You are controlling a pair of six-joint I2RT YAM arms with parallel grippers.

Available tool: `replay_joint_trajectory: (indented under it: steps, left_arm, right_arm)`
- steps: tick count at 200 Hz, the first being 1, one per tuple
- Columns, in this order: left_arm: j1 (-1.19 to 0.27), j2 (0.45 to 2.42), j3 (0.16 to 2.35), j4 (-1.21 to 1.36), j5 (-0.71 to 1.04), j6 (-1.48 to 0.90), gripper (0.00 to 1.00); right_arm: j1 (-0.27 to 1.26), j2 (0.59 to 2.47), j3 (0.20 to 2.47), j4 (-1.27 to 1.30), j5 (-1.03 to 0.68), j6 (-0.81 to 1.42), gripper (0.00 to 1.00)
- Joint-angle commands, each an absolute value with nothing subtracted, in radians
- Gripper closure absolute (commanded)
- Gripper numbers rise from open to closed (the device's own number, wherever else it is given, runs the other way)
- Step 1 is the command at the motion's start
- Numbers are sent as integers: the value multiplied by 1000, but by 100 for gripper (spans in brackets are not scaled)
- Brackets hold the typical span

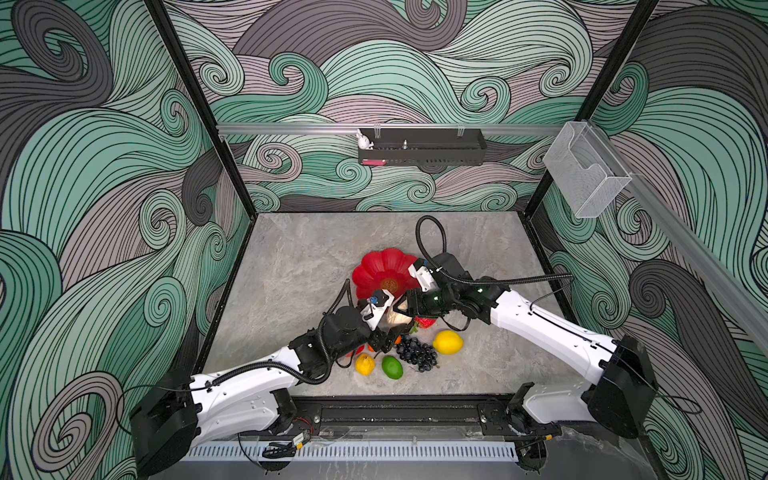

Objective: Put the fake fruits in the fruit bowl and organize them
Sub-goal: 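Carry the pear over the bowl with the right gripper while the left withdraws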

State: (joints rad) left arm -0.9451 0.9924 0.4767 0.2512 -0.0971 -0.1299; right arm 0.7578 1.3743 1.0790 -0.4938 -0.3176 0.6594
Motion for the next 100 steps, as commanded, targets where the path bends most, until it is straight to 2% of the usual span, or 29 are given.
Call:
replay_joint_trajectory:
  steps: [1,59,100]
  left_arm:
    - [-950,894,458,171,-232,-240,7]
    - [-893,641,364,-92,-618,-412,5]
    - [-791,567,336,-204,-568,-498,6]
  right_arm:
    - [753,1372,1121,-470,-101,584,51]
    - [757,1510,1115,-175,194,431,54]
    - [777,1672,1124,-19,322,338,55]
